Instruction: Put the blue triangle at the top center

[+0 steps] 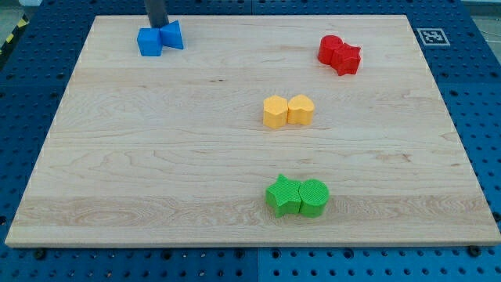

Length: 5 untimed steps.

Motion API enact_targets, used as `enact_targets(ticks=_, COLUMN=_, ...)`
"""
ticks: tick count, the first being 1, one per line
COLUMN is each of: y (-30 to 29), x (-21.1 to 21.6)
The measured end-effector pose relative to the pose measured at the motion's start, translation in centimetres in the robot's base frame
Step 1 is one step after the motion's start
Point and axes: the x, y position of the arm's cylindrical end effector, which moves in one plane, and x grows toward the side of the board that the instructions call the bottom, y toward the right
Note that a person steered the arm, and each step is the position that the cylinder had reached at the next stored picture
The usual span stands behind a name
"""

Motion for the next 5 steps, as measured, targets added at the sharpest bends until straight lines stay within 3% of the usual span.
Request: enact_targets(ticks=5, y=1.3, x=1.2)
